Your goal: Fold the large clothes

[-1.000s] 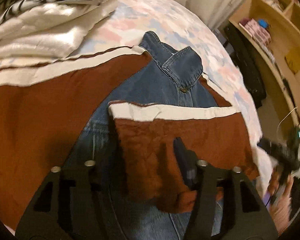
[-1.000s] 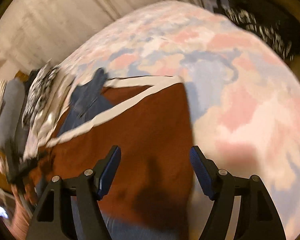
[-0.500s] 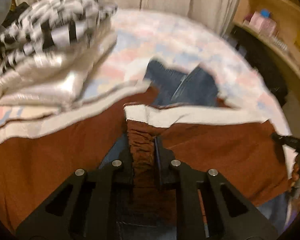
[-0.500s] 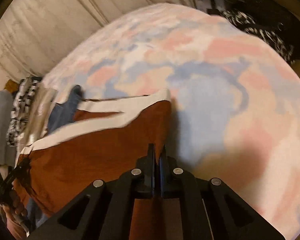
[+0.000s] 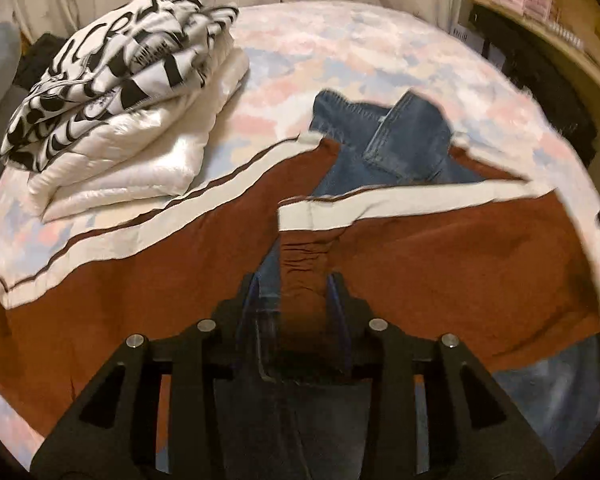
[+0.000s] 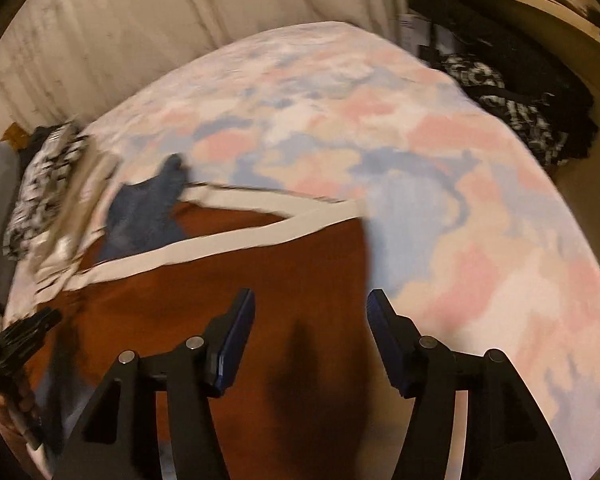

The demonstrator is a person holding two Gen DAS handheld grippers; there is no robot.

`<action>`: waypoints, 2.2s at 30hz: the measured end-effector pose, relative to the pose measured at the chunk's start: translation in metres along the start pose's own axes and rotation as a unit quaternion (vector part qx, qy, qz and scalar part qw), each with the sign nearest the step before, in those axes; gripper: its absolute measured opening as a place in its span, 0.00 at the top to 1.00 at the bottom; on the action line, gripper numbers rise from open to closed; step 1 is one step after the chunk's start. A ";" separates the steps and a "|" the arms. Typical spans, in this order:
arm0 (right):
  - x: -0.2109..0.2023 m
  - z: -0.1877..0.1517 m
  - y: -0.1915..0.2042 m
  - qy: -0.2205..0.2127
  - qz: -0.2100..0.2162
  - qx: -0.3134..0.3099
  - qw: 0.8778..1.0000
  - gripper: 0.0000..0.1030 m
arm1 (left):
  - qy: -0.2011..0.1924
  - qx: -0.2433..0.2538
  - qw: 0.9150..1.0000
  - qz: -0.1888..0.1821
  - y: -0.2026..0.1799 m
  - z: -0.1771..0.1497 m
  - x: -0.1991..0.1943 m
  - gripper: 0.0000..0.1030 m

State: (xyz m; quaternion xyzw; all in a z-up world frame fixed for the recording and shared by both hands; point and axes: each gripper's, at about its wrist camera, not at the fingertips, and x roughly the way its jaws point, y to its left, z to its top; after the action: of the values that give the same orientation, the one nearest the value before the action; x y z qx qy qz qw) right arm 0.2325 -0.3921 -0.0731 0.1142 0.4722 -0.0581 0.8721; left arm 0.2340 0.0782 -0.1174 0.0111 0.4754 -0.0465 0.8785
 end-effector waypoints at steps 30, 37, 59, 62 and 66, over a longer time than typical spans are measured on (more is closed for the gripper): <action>0.011 -0.097 0.046 0.066 -0.018 0.012 0.998 0.47 | 0.020 -0.003 0.999 -0.035 -0.076 -0.035 0.019 0.66; 0.020 -0.034 0.122 0.070 0.063 -0.028 0.995 0.46 | -0.016 0.001 1.000 -0.020 -0.086 -0.001 0.005 0.59; 0.077 0.030 -0.020 0.060 -0.088 0.067 0.992 0.46 | 0.013 -0.038 0.999 0.025 -0.057 0.019 0.090 0.60; 0.063 0.022 -0.029 0.056 -0.066 0.083 0.993 0.46 | 0.012 -0.029 0.999 0.036 -0.060 0.019 0.090 0.60; 0.050 0.006 -0.035 0.050 -0.087 0.063 0.993 0.44 | 0.019 -0.038 0.998 0.040 -0.061 0.019 0.086 0.60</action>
State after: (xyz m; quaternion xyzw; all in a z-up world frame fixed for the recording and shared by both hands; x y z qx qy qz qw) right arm 0.2576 -0.4270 -0.1162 0.1300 0.5185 -0.1572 0.8304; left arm 0.2907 0.0103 -0.1772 -0.0027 0.4928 0.0068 0.8701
